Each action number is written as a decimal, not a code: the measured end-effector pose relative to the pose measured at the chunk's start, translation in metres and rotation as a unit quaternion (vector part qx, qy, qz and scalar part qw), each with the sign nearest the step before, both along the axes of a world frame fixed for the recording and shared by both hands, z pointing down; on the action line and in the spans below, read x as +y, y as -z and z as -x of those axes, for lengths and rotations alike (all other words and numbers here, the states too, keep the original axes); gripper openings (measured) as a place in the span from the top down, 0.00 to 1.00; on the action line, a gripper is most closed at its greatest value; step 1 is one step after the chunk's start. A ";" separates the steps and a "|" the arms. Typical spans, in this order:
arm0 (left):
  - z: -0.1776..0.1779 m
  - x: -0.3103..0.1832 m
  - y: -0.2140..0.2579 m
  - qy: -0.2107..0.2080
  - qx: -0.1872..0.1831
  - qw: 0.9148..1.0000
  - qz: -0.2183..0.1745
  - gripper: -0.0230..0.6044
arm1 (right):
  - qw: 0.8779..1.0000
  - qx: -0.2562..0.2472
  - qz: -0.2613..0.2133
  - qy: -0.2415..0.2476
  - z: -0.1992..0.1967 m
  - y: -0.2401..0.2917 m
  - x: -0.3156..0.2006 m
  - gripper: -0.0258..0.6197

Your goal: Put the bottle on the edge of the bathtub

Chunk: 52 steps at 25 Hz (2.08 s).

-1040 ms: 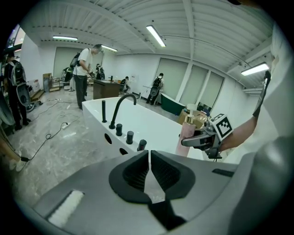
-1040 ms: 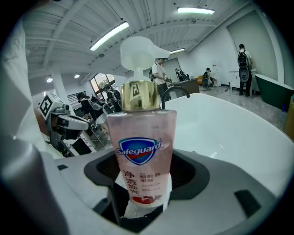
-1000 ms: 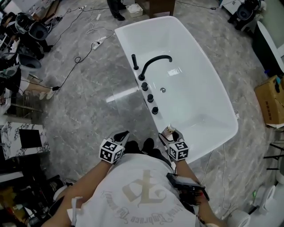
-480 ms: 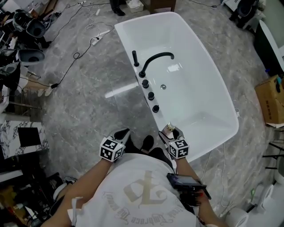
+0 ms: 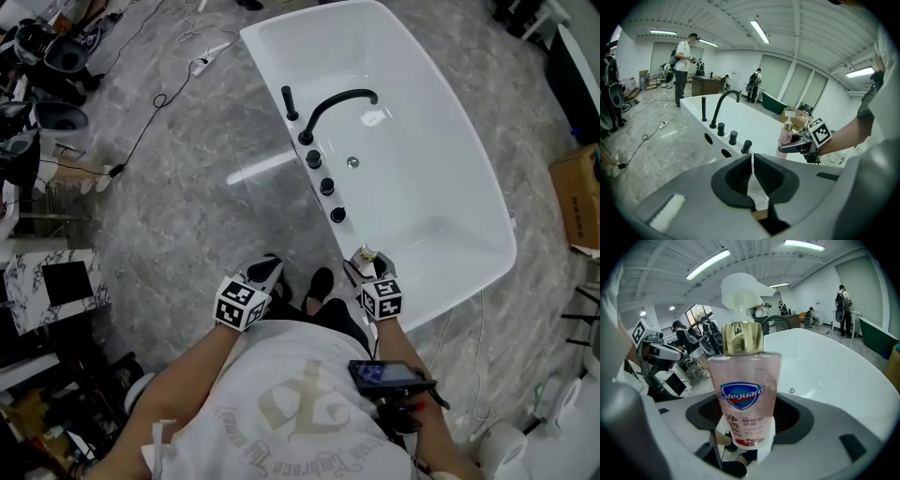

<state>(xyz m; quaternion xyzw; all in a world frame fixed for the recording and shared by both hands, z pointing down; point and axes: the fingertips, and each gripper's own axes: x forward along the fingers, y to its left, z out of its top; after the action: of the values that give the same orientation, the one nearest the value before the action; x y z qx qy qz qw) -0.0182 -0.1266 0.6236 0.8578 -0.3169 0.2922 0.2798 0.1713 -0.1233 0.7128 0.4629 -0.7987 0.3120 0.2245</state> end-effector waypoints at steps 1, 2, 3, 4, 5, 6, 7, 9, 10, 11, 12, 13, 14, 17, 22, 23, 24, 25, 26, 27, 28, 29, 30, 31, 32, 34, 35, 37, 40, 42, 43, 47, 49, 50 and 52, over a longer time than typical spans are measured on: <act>0.000 0.001 -0.001 -0.001 0.000 1.000 0.002 0.94 | 1.000 0.004 0.002 0.000 0.000 -0.003 -0.002 0.49; 0.000 0.002 -0.002 -0.002 -0.001 1.000 0.005 0.94 | 1.000 0.008 0.002 0.000 0.000 -0.006 -0.004 0.49; -0.001 0.003 -0.004 -0.003 -0.002 1.000 0.007 0.94 | 1.000 0.014 0.003 0.001 -0.001 -0.009 -0.008 0.49; -0.002 0.004 -0.006 -0.004 -0.003 1.000 0.010 0.94 | 1.000 0.020 0.003 0.002 -0.002 -0.012 -0.011 0.49; -0.002 0.005 -0.008 -0.004 -0.005 1.000 0.013 0.94 | 1.000 0.025 0.003 0.003 -0.003 -0.015 -0.014 0.49; -0.002 0.007 -0.010 -0.003 -0.006 1.000 0.015 0.94 | 1.000 0.030 0.003 0.003 -0.003 -0.019 -0.015 0.49; -0.002 0.010 -0.011 -0.003 -0.008 1.000 0.018 0.94 | 0.999 0.033 0.004 0.004 -0.003 -0.022 -0.016 0.49; 0.000 0.014 -0.014 -0.001 -0.010 1.000 0.022 0.94 | 0.999 0.041 0.007 0.004 -0.002 -0.030 -0.019 0.49; 0.002 0.015 -0.015 0.001 -0.010 1.000 0.023 0.94 | 0.999 0.045 0.009 0.005 -0.001 -0.034 -0.021 0.49; 0.003 0.017 -0.016 0.003 -0.010 1.000 0.025 0.94 | 0.999 0.049 0.011 0.006 0.000 -0.038 -0.023 0.49; 0.004 0.019 -0.016 0.005 -0.011 1.000 0.027 0.94 | 0.999 0.052 0.012 0.007 0.000 -0.041 -0.025 0.49; 0.005 0.021 -0.016 0.006 -0.011 1.000 0.028 0.94 | 0.998 0.054 0.013 0.008 0.001 -0.044 -0.027 0.49; 0.006 0.024 -0.017 0.007 -0.013 0.999 0.029 0.94 | 0.998 0.055 0.014 0.008 0.001 -0.046 -0.028 0.49; 0.009 0.028 -0.017 0.014 -0.017 0.999 0.029 0.94 | 0.998 0.058 0.014 0.010 -0.001 -0.050 -0.034 0.49; 0.014 0.035 -0.018 0.024 -0.018 0.999 0.034 0.94 | 0.997 0.071 0.008 0.021 0.001 -0.055 -0.055 0.49; 0.015 0.037 -0.017 0.025 -0.019 0.999 0.035 0.94 | 0.997 0.074 0.005 0.022 0.001 -0.055 -0.058 0.49; 0.017 0.039 -0.017 0.027 -0.020 0.999 0.035 0.94 | 0.997 0.077 0.002 0.022 0.001 -0.055 -0.062 0.49; 0.018 0.041 -0.017 0.030 -0.021 0.999 0.035 0.94 | 0.997 0.079 -0.001 0.022 0.000 -0.055 -0.066 0.49; 0.020 0.042 -0.017 0.032 -0.022 0.999 0.035 0.94 | 0.996 0.081 -0.005 0.020 -0.001 -0.055 -0.070 0.49; 0.023 0.043 -0.018 0.035 -0.023 0.998 0.036 0.94 | 0.996 0.083 -0.008 0.019 -0.002 -0.056 -0.073 0.49; 0.025 0.044 -0.019 0.036 -0.025 0.998 0.037 0.94 | 0.996 0.084 -0.011 0.017 -0.003 -0.057 -0.077 0.49; 0.027 0.045 -0.021 0.038 -0.027 0.998 0.038 0.94 | 0.996 0.085 -0.013 0.016 -0.003 -0.059 -0.080 0.49; 0.028 0.046 -0.023 0.039 -0.029 0.998 0.040 0.94 | 0.996 0.086 -0.016 0.016 -0.003 -0.061 -0.082 0.49; 0.029 0.048 -0.026 0.040 -0.031 0.998 0.042 0.94 | 0.996 0.086 -0.018 0.016 -0.003 -0.064 -0.084 0.49; 0.030 0.049 -0.029 0.040 -0.032 0.998 0.043 0.94 | 0.996 0.086 -0.021 0.017 -0.003 -0.067 -0.084 0.49; 0.031 0.050 -0.030 0.039 -0.034 0.998 0.045 0.94 | 0.995 0.091 -0.023 0.020 0.000 -0.071 -0.085 0.49; 0.031 0.051 -0.029 0.037 -0.034 0.998 0.047 0.94 | 0.995 0.093 -0.025 0.021 0.001 -0.072 -0.085 0.49; 0.031 0.054 -0.026 0.033 -0.035 0.998 0.049 0.94 | 0.995 0.095 -0.030 0.025 0.003 -0.070 -0.082 0.49; 0.032 0.055 -0.028 0.031 -0.038 0.998 0.051 0.94 | 0.994 0.102 -0.033 0.035 0.004 -0.068 -0.080 0.49; 0.035 0.055 -0.028 0.033 -0.038 0.997 0.051 0.94 | 0.993 0.107 -0.033 0.039 0.006 -0.069 -0.077 0.49; 0.035 0.055 -0.027 0.033 -0.037 0.997 0.050 0.94 | 0.993 0.110 -0.032 0.040 0.006 -0.069 -0.074 0.49; 0.034 0.054 -0.024 0.035 -0.034 0.998 0.049 0.94 | 0.992 0.114 -0.026 0.040 0.002 -0.065 -0.065 0.49; 0.033 0.054 -0.025 0.036 -0.033 0.998 0.050 0.94 | 0.992 0.115 -0.026 0.039 0.000 -0.066 -0.064 0.49; 0.033 0.055 -0.026 0.036 -0.034 0.998 0.051 0.94 | 0.992 0.115 -0.027 0.039 -0.001 -0.067 -0.064 0.49; 0.031 0.058 -0.027 0.034 -0.034 0.997 0.053 0.94 | 0.992 0.116 -0.025 0.038 -0.002 -0.068 -0.060 0.49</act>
<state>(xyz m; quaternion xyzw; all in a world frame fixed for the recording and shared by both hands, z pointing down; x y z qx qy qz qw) -0.0496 -0.0684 0.6509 0.8198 -0.3396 0.3282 0.3239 0.1731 -0.1833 0.7810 0.4707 -0.7918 0.2279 0.3154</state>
